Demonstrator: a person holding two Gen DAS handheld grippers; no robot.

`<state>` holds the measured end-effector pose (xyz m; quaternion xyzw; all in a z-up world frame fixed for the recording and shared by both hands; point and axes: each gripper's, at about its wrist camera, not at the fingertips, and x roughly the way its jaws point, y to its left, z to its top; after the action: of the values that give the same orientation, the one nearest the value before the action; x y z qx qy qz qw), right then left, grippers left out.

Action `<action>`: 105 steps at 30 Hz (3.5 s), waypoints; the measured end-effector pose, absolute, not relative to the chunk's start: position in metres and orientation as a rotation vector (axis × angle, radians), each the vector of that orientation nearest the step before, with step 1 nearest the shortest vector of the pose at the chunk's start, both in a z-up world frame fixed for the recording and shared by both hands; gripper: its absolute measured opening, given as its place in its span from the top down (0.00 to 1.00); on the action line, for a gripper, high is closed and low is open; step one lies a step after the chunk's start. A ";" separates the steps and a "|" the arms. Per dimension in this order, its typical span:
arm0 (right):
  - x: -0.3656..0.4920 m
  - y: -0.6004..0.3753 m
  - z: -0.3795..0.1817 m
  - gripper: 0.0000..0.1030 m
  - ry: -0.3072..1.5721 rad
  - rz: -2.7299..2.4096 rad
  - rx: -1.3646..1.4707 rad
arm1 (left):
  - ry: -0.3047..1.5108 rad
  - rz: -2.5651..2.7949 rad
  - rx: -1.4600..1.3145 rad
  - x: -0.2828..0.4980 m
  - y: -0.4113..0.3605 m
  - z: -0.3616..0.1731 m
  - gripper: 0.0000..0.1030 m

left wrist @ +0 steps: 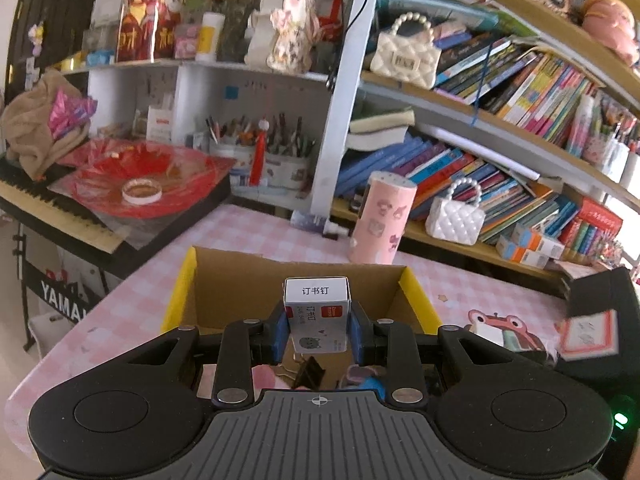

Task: Organize objects
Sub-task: 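Lower both into the box and open the left and right tools, then withdraw both tools from the box toward the charger and eraser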

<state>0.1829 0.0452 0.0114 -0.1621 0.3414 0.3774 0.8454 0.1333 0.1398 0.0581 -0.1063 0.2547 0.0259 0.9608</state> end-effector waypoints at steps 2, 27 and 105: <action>0.186 0.046 0.009 0.61 0.741 0.841 -0.342 | 0.538 0.053 -0.219 0.143 0.140 0.053 0.72; 0.181 0.015 0.013 0.37 0.704 0.847 -0.251 | 0.746 0.024 -0.150 0.195 0.134 0.007 0.71; -0.050 -0.137 -0.005 0.12 0.651 0.063 -0.067 | 0.638 -0.184 -0.020 -0.039 0.039 0.009 0.05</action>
<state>-0.0502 -0.1368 -0.0049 -0.0327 0.3195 0.0311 0.9465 -0.0391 0.0387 0.0089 -0.0097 0.3130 -0.0904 0.9454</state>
